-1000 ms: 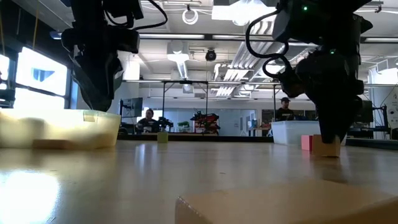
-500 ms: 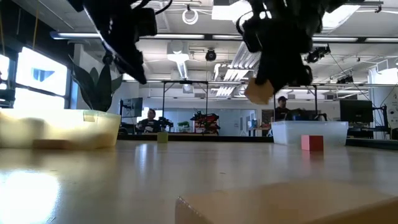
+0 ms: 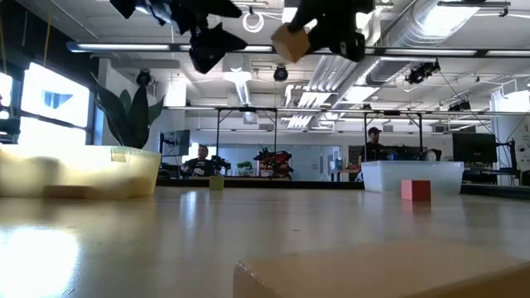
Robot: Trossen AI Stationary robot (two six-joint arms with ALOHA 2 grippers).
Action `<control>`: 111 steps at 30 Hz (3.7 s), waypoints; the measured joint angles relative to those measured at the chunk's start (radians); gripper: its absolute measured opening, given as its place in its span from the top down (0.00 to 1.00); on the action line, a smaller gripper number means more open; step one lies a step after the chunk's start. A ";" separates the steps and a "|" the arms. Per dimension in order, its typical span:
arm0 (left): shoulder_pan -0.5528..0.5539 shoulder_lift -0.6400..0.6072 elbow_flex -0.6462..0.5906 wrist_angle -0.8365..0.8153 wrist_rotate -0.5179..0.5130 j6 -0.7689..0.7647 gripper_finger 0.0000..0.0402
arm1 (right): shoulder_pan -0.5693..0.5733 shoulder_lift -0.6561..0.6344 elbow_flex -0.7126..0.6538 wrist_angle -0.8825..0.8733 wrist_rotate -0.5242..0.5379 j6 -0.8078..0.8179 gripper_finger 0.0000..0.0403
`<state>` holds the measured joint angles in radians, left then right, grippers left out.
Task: Sort & place blocks by color
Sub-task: Put the yellow block into the green bin
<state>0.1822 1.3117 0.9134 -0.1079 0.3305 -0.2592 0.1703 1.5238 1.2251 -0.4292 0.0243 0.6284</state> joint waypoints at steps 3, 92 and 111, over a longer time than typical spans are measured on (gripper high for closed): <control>0.000 0.000 0.000 0.057 0.001 0.001 0.47 | -0.003 -0.001 0.033 0.007 0.001 -0.032 0.74; -0.346 -0.134 0.002 -0.457 -0.412 0.294 0.72 | -0.177 -0.001 0.136 -0.049 0.077 0.295 0.47; -0.826 -0.147 0.000 -0.823 -0.367 -0.083 0.71 | -0.128 -0.001 0.135 -0.087 0.133 0.366 0.47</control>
<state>-0.6436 1.1645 0.9138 -0.9314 -0.0360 -0.3424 0.0422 1.5227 1.3602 -0.5159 0.1577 0.9943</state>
